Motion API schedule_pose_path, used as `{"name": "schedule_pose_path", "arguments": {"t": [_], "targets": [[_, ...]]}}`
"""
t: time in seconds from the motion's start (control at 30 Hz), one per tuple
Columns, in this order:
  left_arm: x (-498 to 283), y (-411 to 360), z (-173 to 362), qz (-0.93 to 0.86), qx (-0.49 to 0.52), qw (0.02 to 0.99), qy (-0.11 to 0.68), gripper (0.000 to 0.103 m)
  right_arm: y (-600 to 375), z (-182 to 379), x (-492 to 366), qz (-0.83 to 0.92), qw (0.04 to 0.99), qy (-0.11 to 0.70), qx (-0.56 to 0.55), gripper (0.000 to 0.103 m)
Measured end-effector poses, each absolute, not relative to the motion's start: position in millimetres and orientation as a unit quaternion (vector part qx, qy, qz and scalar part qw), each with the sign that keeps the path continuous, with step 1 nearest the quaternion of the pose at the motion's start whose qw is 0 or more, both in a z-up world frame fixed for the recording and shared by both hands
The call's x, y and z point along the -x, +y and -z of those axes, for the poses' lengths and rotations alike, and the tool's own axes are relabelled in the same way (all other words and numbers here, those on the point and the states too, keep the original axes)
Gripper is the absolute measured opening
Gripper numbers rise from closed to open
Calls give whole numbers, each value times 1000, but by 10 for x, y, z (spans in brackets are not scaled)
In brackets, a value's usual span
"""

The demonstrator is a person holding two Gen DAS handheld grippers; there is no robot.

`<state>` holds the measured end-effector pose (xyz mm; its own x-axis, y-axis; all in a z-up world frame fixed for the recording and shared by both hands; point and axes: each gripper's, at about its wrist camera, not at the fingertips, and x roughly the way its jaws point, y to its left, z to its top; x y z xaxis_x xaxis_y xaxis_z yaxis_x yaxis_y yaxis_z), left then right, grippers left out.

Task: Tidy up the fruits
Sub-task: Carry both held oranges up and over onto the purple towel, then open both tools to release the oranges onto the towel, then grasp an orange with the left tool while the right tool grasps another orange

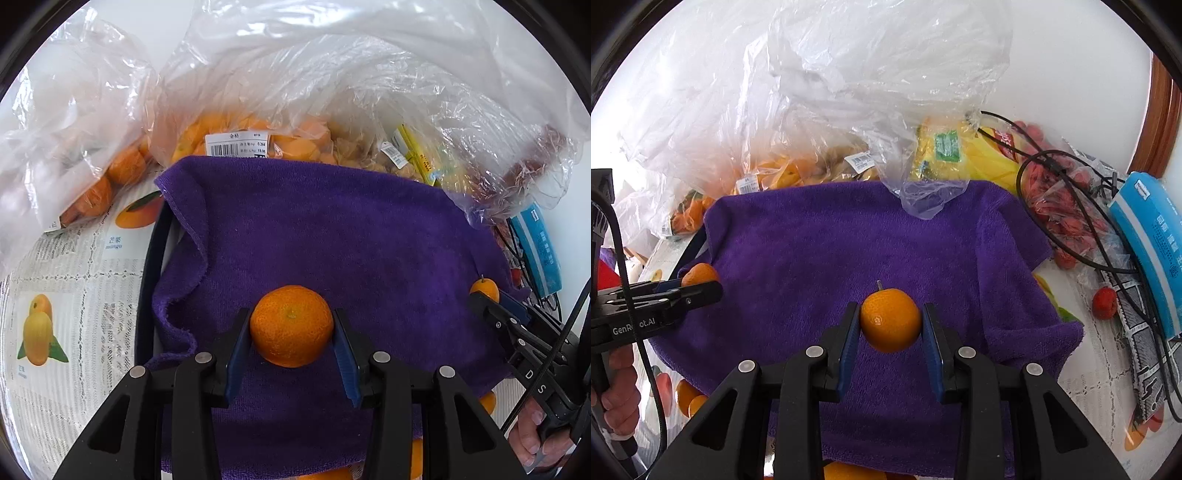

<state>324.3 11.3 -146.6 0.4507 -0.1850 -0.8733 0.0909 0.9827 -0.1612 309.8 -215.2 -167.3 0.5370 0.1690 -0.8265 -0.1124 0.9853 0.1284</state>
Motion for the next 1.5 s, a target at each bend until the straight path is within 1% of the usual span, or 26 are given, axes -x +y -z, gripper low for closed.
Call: {"name": "schedule_pose_path", "arguments": {"t": [0.3, 0.4, 0.43, 0.47, 0.5, 0.53, 0.57, 0.63, 0.9, 1.07, 1.1, 1.13, 1.23, 1.5], "targets": [[-3297, -20, 1587, 82, 38, 847, 524, 41, -2109, 1694, -3095, -84, 877, 473, -22, 33], [-3291, -52, 1586, 85, 42, 846, 525, 41, -2104, 1636, -3067, -89, 878, 470, -30, 36], [-3276, -58, 1566, 84, 41, 848, 522, 41, -2104, 1605, -3047, -89, 879, 468, -32, 41], [-3253, -56, 1540, 82, 38, 850, 520, 45, -2106, 1569, -3024, -88, 881, 464, -32, 44], [-3233, -61, 1509, 80, 34, 852, 517, 52, -2097, 1529, -2999, -86, 884, 459, -31, 50], [-3199, -70, 1467, 78, 31, 855, 511, 55, -2085, 1482, -2968, -85, 886, 454, -30, 56], [-3154, -68, 1420, 77, 29, 860, 504, 60, -2078, 1449, -2938, -83, 888, 451, -29, 58], [-3073, -61, 1328, 76, 28, 866, 494, 62, -2078, 1370, -2861, -69, 892, 446, -29, 71], [-2659, 64, 1039, 65, 34, 884, 461, 62, -2082, 1096, -2380, -60, 911, 408, -10, 71], [-2376, 226, 931, 46, 46, 889, 454, 62, -2029, 1074, -2139, -45, 912, 408, 7, 71], [-2322, 261, 922, 45, 49, 889, 453, 62, -2046, 1099, -2107, -43, 909, 414, 2, 69], [-2295, 277, 924, 45, 49, 889, 453, 62, -2055, 1128, -2093, -46, 906, 421, -4, 65], [-2184, 363, 963, 32, 48, 888, 455, 62, -2106, 1282, -2044, -52, 888, 457, -23, 56], [-2079, 536, 1166, 27, 66, 878, 474, 62, -2146, 1564, -1999, -59, 875, 478, -39, 56]]}}
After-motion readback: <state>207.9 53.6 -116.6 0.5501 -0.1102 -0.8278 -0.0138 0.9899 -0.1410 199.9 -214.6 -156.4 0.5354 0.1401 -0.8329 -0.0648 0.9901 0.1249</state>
